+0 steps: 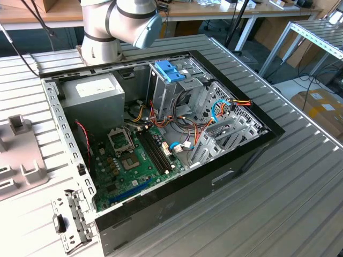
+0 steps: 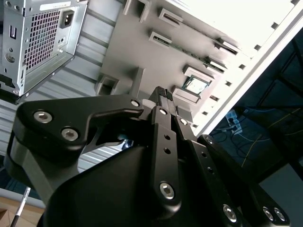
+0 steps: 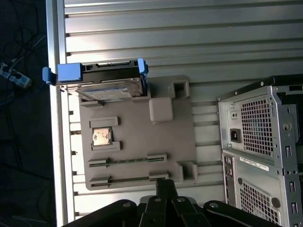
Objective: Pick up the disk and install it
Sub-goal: 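Reach for the disk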
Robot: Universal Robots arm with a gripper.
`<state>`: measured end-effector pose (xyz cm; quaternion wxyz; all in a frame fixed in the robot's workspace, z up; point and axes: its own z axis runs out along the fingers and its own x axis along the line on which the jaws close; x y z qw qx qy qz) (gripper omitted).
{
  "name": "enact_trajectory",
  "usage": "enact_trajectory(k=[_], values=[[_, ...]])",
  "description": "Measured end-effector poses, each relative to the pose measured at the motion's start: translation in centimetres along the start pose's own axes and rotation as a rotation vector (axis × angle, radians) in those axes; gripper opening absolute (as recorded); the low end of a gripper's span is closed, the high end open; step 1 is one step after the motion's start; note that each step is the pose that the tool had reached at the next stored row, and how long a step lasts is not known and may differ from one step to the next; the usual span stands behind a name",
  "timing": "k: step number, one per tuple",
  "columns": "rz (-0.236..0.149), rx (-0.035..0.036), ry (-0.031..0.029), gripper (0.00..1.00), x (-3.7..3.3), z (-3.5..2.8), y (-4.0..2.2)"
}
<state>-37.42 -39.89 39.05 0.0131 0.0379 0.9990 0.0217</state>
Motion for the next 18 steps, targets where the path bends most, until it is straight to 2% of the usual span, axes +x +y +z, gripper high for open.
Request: enact_trajectory(k=[18], values=[[0.000,-0.0001,0.0000,0.11,0.66,0.00,-0.05]])
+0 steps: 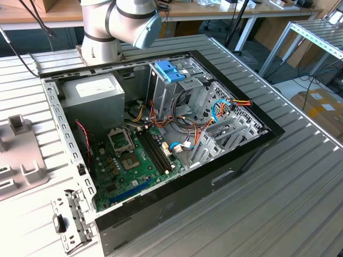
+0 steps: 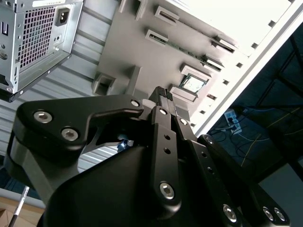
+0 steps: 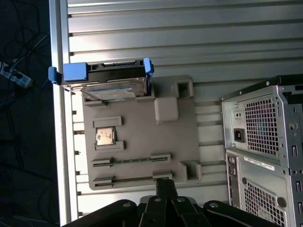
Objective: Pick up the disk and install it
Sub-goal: 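Reach for the disk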
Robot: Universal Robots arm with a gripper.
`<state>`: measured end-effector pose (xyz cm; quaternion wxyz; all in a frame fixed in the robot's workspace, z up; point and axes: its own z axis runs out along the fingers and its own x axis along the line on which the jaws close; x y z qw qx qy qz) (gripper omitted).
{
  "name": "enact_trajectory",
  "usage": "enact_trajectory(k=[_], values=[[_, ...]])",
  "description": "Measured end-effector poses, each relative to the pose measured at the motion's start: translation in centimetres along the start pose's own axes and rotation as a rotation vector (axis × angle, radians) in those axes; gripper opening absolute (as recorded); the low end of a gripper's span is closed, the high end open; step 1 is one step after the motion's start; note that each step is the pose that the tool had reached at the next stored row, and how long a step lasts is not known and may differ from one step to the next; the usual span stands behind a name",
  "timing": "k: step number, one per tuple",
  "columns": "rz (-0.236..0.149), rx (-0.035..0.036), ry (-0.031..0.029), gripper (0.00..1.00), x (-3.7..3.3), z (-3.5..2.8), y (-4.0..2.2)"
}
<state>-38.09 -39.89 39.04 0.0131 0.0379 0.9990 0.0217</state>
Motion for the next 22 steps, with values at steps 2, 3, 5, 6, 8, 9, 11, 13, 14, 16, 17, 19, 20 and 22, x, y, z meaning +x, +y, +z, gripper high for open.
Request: enact_trajectory(k=[2,3,5,6,8,9,11,13,14,16,17,19,20,22], values=[[0.000,0.0000,0.0000,0.11,0.07,0.00,-0.01],[0.000,0.0000,0.0000,0.11,0.10,0.00,-0.01],[0.000,0.0000,0.0000,0.11,0.18,0.00,-0.02],[0.000,0.0000,-0.0001,0.11,0.20,0.00,-0.02],[0.000,0.0001,0.0000,0.11,0.27,0.00,-0.02],[0.000,0.0000,-0.0001,0.11,0.32,0.00,-0.02],[0.000,0.0000,0.0000,0.11,0.45,0.00,-0.04],[0.000,0.0000,0.0000,0.11,0.53,0.00,-0.04],[0.000,0.0000,0.0000,0.11,0.57,0.01,-0.04],[0.000,0.0000,0.0000,0.11,0.63,0.00,-0.05],[0.000,0.0000,0.0000,0.11,0.68,0.01,-0.05],[0.000,0.0000,0.0000,0.11,0.76,0.01,-0.06],[0.000,0.0000,0.0000,0.11,0.80,0.01,-0.06],[0.000,0.0000,0.0000,0.11,0.90,0.01,-0.07]])
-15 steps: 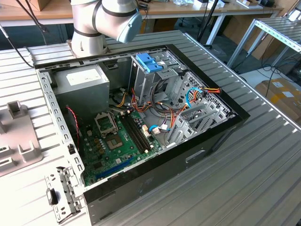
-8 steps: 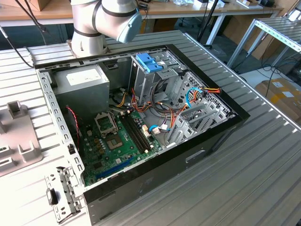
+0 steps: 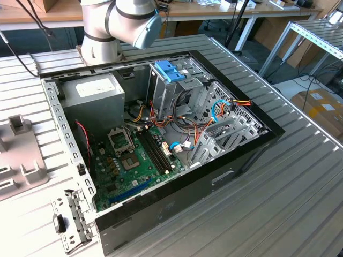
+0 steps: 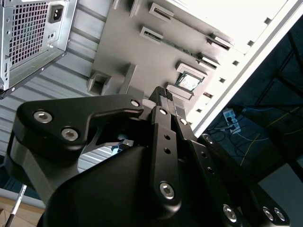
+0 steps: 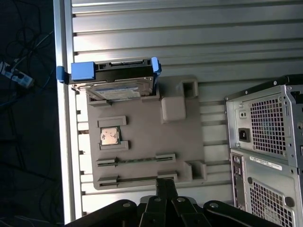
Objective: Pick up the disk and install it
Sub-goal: 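Reach for the disk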
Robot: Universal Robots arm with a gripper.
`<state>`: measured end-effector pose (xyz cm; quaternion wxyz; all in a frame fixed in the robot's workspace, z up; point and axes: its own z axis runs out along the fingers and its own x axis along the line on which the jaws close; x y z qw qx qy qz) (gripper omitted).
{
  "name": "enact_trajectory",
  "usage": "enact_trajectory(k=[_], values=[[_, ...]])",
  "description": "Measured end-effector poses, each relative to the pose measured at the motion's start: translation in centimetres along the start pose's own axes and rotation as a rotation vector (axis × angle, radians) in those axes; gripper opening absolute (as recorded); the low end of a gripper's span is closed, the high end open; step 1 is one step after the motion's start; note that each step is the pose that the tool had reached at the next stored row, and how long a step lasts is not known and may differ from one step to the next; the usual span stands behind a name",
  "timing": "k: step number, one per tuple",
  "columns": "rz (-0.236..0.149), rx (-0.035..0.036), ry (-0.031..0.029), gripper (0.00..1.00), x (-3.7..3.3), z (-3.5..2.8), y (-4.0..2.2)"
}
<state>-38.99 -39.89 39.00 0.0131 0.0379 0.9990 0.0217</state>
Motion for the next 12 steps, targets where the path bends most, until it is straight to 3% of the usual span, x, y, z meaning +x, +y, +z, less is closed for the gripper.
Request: enact_trajectory(k=[12], values=[[0.000,0.0000,0.0000,0.11,0.54,0.00,-0.04]])
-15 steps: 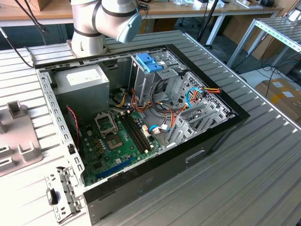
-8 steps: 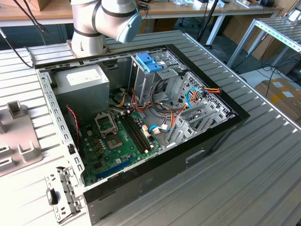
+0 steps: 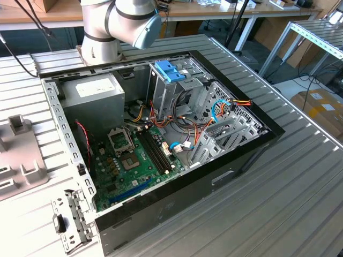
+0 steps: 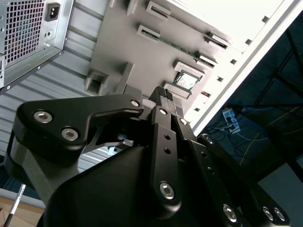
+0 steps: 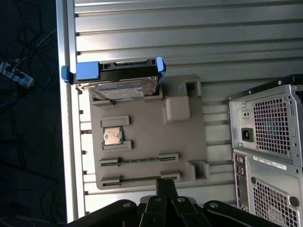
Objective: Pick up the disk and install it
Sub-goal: 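Reach for the disk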
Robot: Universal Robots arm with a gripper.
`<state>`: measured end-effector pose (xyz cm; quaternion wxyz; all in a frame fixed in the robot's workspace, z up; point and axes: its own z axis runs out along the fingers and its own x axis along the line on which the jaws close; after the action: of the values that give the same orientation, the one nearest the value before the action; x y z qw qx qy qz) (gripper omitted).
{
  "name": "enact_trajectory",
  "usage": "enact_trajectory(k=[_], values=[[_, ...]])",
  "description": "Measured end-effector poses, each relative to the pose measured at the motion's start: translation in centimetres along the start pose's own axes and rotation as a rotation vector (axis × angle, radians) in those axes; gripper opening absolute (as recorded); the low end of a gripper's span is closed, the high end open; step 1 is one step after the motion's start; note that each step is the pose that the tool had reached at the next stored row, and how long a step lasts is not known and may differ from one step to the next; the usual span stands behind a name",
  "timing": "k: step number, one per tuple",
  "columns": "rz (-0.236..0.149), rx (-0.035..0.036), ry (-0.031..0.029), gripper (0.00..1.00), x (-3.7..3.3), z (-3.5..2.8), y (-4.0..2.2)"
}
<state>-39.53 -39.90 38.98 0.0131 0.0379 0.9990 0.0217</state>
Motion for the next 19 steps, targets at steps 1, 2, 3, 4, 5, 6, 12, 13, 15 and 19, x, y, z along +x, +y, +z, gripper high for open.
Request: enact_trajectory(k=[1,2,3,4,5,6,12,13,15,19], values=[[0.000,0.0000,0.0000,0.11,0.04,0.00,0.00],[0.000,0.0000,0.0001,0.11,0.09,0.00,-0.01],[0.000,0.0000,0.0000,0.11,0.12,0.00,-0.01],[0.000,0.0000,0.0000,0.11,0.14,0.00,-0.01],[0.000,0.0001,0.0001,0.11,0.18,0.00,-0.01],[0.000,0.0000,0.0000,0.11,0.22,0.00,-0.02],[0.000,0.0000,0.0000,0.11,0.38,0.01,-0.03],[0.000,0.0000,0.0000,0.11,0.42,0.01,-0.03],[0.000,0.0000,0.0000,0.11,0.46,0.01,-0.03],[0.000,0.0000,0.0000,0.11,0.51,0.01,-0.04]])
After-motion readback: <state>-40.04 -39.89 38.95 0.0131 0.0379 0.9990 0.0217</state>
